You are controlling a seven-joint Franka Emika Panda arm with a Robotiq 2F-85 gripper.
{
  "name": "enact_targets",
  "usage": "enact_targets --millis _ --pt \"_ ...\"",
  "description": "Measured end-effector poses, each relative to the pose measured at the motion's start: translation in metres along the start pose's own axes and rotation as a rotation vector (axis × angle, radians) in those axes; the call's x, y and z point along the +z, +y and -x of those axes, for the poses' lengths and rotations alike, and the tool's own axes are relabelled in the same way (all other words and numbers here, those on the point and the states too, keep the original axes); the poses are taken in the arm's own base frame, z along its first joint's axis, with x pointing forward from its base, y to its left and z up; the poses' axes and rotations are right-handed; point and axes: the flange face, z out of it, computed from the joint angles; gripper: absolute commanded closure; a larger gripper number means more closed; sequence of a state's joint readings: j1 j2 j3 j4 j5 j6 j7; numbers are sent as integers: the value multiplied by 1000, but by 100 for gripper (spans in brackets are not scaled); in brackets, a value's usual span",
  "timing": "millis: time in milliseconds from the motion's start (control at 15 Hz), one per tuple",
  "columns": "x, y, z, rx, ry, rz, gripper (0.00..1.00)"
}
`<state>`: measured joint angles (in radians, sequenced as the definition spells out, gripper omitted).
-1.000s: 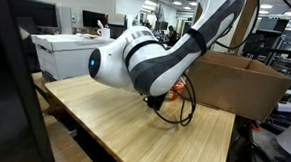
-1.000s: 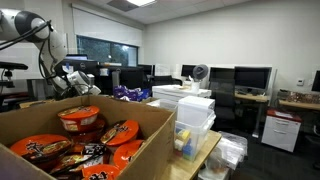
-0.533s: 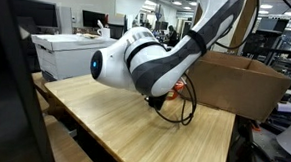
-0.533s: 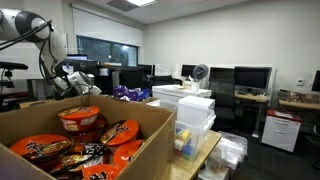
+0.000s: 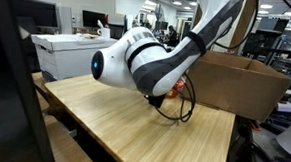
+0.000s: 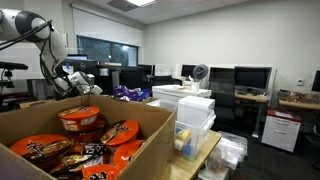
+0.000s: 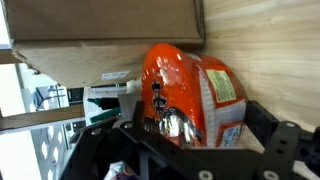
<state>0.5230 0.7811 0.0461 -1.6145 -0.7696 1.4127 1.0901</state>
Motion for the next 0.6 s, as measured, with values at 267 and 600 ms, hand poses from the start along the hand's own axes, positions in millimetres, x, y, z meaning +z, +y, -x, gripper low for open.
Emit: enact_targets --millis 267,600 --pt "2 2 -3 6 16 13 0" --pt "0 2 -12 7 31 -66 0"
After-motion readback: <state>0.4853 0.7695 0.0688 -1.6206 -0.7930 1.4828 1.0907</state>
